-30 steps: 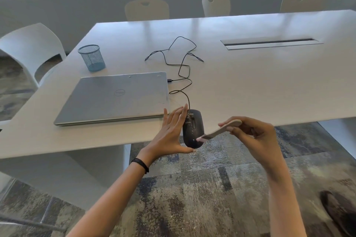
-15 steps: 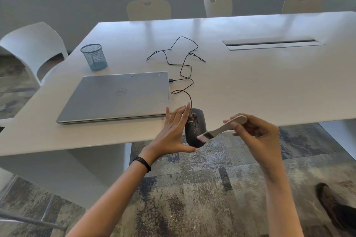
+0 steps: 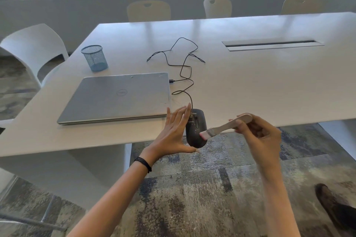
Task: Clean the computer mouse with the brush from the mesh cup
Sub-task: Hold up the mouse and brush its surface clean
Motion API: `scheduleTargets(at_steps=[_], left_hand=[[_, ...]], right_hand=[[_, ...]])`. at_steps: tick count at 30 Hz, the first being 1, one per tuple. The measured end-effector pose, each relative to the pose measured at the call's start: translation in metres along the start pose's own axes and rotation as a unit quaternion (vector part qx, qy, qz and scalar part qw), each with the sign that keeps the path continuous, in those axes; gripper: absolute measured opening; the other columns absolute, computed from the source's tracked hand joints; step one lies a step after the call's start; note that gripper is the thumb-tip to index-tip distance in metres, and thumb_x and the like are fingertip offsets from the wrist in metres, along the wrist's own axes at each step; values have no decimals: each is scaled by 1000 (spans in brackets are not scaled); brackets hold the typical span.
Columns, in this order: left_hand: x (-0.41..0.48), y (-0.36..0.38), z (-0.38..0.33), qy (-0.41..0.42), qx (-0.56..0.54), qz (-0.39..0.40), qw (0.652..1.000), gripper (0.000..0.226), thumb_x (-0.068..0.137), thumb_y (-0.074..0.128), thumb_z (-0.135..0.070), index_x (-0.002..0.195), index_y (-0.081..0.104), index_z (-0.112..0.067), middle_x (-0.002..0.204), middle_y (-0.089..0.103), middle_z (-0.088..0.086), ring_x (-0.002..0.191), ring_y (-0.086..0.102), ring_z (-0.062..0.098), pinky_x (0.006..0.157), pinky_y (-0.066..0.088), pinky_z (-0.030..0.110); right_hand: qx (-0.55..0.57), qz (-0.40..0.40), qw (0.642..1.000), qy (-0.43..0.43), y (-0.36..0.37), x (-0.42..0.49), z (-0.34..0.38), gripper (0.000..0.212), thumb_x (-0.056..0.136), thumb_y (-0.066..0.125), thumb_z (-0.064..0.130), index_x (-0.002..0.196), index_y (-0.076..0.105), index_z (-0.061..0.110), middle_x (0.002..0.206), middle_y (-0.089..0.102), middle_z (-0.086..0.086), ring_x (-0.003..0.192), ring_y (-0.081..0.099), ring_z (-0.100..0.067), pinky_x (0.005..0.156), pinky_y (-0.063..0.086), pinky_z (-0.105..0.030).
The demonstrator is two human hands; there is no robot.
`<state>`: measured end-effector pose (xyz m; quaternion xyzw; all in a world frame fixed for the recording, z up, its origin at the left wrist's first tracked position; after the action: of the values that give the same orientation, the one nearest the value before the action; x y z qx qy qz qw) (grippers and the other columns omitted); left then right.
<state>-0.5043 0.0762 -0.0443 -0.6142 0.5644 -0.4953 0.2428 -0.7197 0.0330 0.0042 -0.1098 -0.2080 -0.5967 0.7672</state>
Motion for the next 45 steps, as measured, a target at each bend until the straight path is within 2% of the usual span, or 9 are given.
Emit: scheduleTargets(at_steps=[4,10,13,20,27,32,38,41,45], left_hand=[[-2,0,0,3,-6,-3,1000,132,61,72,-65,146,-13,-10,152,17,15,141,2,14,113,-22,42],[-1,0,-1,2,-15,-2,1000,131,62,70,-67,147,-14,-12,152,18,13,142,3,15,114,-20,45],[-1,-1,-1,3,-16,-5,1000,130,62,67,-70,147,-16,-16,151,18,13,142,3,15,113,-22,41],[-5,-2,1,4,-19,-7,1000,130,62,72,-64,146,-16,-15,151,17,13,140,-1,10,112,-25,39],[-3,0,-4,7,-24,-2,1000,132,61,73,-64,146,-13,-13,152,18,13,143,6,20,114,-17,50],[-3,-3,-3,6,-29,-5,1000,129,62,65,-71,146,-15,-15,152,17,14,142,3,16,113,-21,44],[-7,-2,-2,3,-34,1,999,130,62,74,-61,145,-15,-16,152,17,12,143,4,17,112,-23,41],[-7,-1,-3,9,-31,-1,999,131,62,75,-60,146,-13,-13,151,18,12,142,5,18,113,-22,43],[-5,0,-5,13,-30,-1,999,132,62,76,-60,146,-12,-10,152,18,10,143,5,18,114,-14,54]], right_hand=[[35,-27,999,21,-15,0,-8,20,77,77,39,93,75,26,87,77,3,82,74,-17,70,58,-22],[40,28,997,57,-1,-7,-27,22,74,78,35,93,76,25,86,77,0,84,74,-19,72,58,-25],[45,-6,997,55,-8,-8,-34,16,76,75,25,92,77,27,85,77,3,83,74,-14,74,58,-24],[49,-88,993,59,-38,-6,-35,16,74,75,28,89,77,31,83,76,10,80,73,-8,76,58,-23],[73,-9,996,58,-10,-11,-28,22,76,70,14,89,77,30,83,77,7,82,73,-9,74,56,-19],[71,-85,991,71,-22,-10,-34,20,76,70,16,86,77,32,79,76,10,77,72,-5,74,57,-18],[74,-146,983,84,-38,-9,-39,13,75,71,19,84,76,27,77,76,11,73,71,-2,75,58,-20],[80,-115,987,75,-26,-9,-33,14,75,71,20,84,77,29,78,76,9,73,72,-4,73,58,-20],[61,-35,996,56,5,-11,-27,14,76,72,22,88,76,29,83,77,5,80,74,-11,72,57,-21]])
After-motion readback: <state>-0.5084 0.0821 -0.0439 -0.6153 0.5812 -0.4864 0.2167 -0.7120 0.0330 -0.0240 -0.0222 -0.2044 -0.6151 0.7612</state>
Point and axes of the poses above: each hand's wrist, its own x-axis towards the middle knuckle, its own y-axis out of the palm, z = x × y, the point moved 6 cm from there along x, towards the middle knuckle
